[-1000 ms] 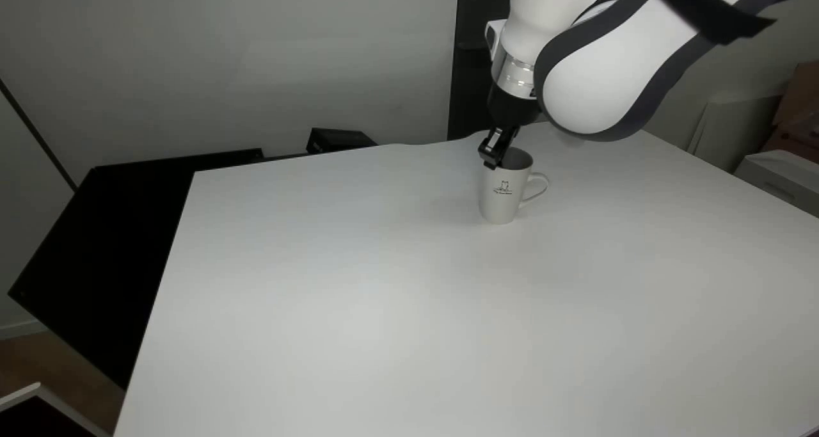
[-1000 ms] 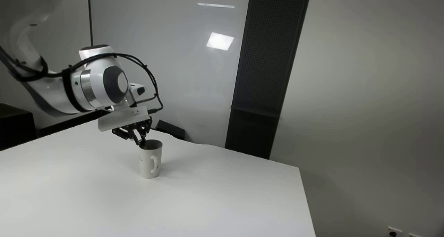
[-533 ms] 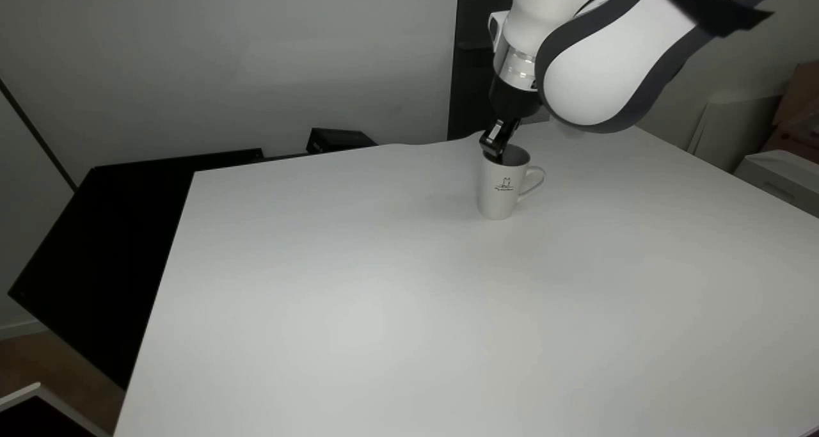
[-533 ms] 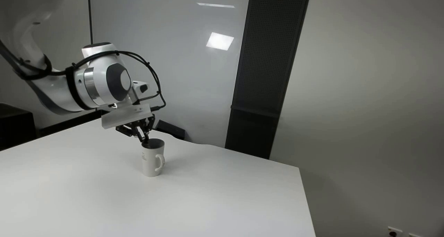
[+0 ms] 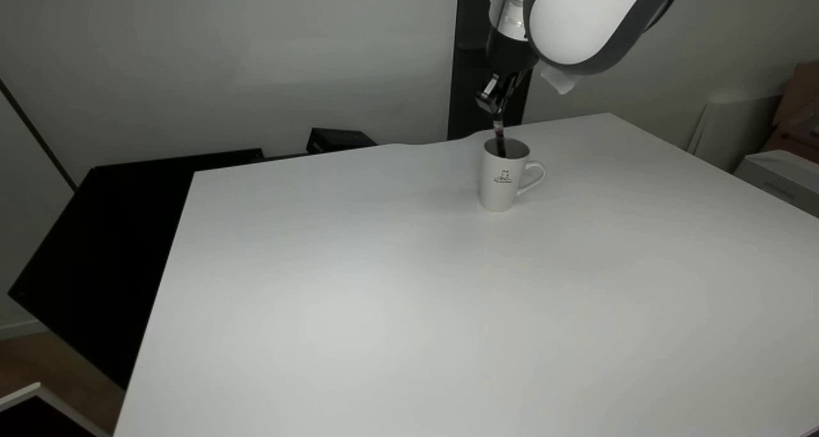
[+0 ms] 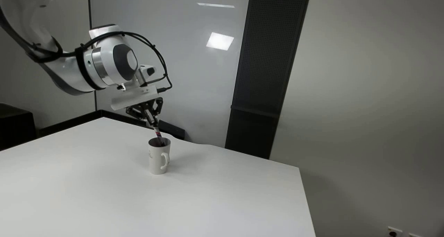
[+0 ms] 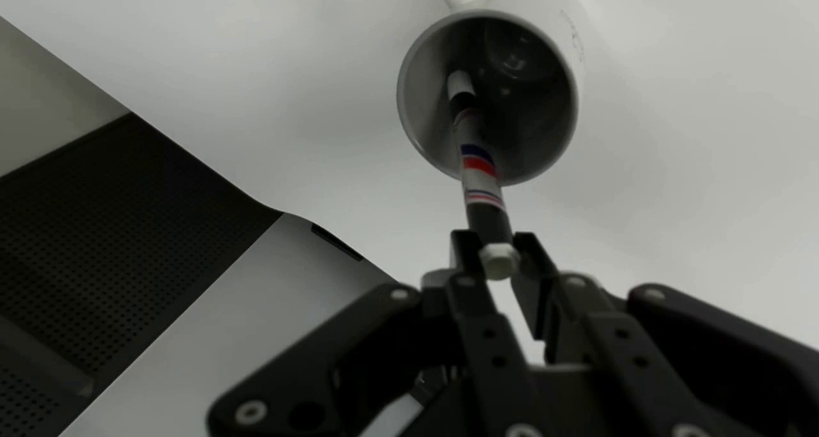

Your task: Put the marker on the table

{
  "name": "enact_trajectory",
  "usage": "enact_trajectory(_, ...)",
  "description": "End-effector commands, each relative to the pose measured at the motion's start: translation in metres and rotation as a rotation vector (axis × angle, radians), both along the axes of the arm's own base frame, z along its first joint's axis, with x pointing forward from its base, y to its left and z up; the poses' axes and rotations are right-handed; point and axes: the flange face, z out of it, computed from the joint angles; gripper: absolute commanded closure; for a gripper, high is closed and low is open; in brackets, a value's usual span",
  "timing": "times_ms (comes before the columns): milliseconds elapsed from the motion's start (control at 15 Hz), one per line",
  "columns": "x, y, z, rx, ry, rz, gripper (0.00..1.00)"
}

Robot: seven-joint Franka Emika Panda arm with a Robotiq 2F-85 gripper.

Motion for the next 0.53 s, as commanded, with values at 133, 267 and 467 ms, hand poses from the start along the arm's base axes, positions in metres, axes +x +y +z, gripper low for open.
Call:
enact_trajectory(133, 0.020, -0.014, 0.079, -0.013, -0.027, -0.094, 0.93)
enact_trajectory(267, 0.023, -0.018, 0.108, 0.011, -0.023, -0.108, 0.93)
enact_trajectory(467, 0.020, -0.020, 0.150, 0.098, -0.065, -0.098, 0.93)
